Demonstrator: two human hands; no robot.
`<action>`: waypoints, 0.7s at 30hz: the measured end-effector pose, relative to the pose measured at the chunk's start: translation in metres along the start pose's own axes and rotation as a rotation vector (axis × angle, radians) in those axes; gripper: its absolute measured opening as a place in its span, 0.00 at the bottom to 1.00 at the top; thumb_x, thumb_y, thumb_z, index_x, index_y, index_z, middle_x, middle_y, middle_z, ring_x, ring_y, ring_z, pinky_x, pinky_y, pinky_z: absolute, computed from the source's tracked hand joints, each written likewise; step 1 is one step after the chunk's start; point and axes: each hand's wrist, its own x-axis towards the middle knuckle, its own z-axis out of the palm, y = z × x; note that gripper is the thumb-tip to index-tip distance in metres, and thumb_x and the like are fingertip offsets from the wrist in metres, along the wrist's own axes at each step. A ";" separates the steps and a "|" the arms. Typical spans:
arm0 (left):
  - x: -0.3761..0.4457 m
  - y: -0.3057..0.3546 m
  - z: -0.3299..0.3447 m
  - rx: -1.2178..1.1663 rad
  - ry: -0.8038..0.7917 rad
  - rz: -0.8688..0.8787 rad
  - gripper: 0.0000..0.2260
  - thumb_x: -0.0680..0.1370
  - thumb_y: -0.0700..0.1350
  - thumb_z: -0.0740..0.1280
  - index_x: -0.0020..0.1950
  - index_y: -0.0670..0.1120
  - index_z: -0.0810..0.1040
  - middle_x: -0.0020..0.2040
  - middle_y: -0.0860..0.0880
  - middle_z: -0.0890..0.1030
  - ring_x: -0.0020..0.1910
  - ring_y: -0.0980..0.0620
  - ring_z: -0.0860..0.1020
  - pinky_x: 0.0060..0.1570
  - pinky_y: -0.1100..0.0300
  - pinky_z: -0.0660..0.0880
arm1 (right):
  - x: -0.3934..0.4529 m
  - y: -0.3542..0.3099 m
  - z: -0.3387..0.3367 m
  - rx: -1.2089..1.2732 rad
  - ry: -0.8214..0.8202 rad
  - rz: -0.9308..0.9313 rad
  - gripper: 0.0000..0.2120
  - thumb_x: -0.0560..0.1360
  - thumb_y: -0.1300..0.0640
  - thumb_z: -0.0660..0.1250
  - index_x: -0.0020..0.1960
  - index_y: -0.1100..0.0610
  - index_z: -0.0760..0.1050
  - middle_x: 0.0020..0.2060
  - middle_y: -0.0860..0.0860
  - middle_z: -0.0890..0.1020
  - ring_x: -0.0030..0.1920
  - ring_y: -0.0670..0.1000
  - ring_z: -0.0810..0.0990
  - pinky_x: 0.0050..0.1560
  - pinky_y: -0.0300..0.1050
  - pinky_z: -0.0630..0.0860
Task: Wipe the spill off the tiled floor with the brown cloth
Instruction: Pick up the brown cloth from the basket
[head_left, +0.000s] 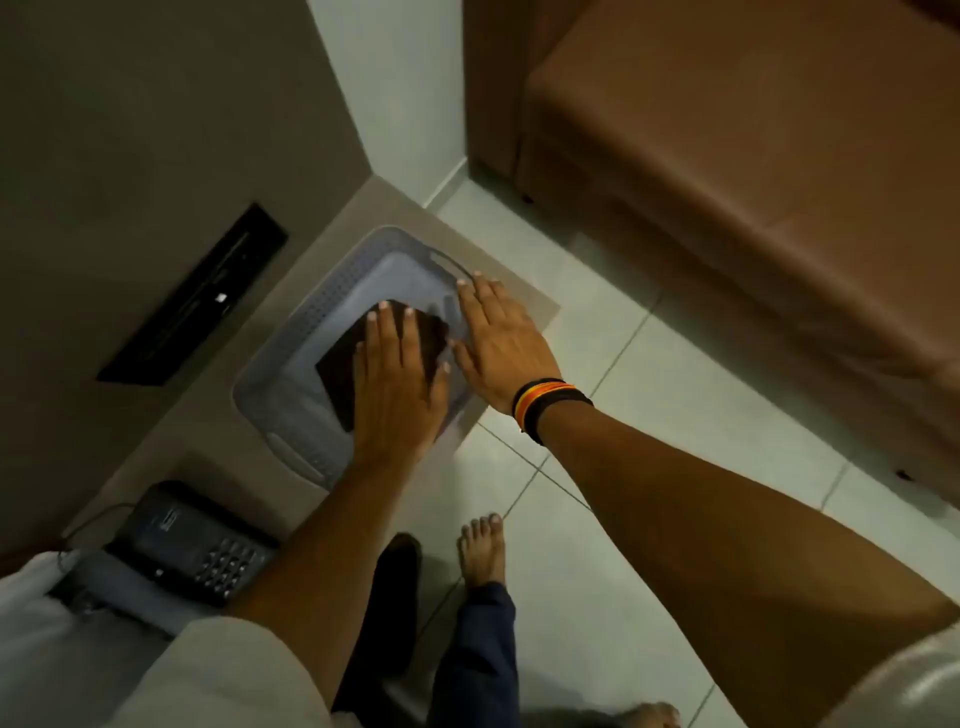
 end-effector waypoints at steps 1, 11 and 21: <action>0.003 -0.015 0.006 -0.089 -0.012 -0.124 0.34 0.84 0.61 0.53 0.84 0.42 0.54 0.84 0.37 0.57 0.83 0.37 0.57 0.80 0.40 0.59 | 0.013 -0.010 0.012 0.054 -0.044 -0.016 0.31 0.85 0.48 0.56 0.84 0.59 0.52 0.84 0.60 0.55 0.84 0.61 0.54 0.83 0.57 0.55; 0.023 -0.077 0.052 -0.380 0.022 -0.849 0.35 0.75 0.50 0.75 0.77 0.40 0.65 0.75 0.36 0.68 0.71 0.33 0.71 0.66 0.41 0.75 | 0.077 -0.056 0.093 0.150 -0.088 0.296 0.26 0.78 0.52 0.70 0.70 0.62 0.68 0.65 0.62 0.76 0.66 0.65 0.74 0.63 0.59 0.73; 0.036 -0.005 0.001 -0.783 0.124 -0.698 0.16 0.68 0.44 0.76 0.54 0.43 0.82 0.51 0.47 0.86 0.46 0.50 0.84 0.46 0.56 0.83 | 0.011 -0.012 0.028 1.014 0.139 0.613 0.09 0.72 0.55 0.73 0.49 0.55 0.76 0.47 0.55 0.84 0.49 0.58 0.83 0.50 0.52 0.82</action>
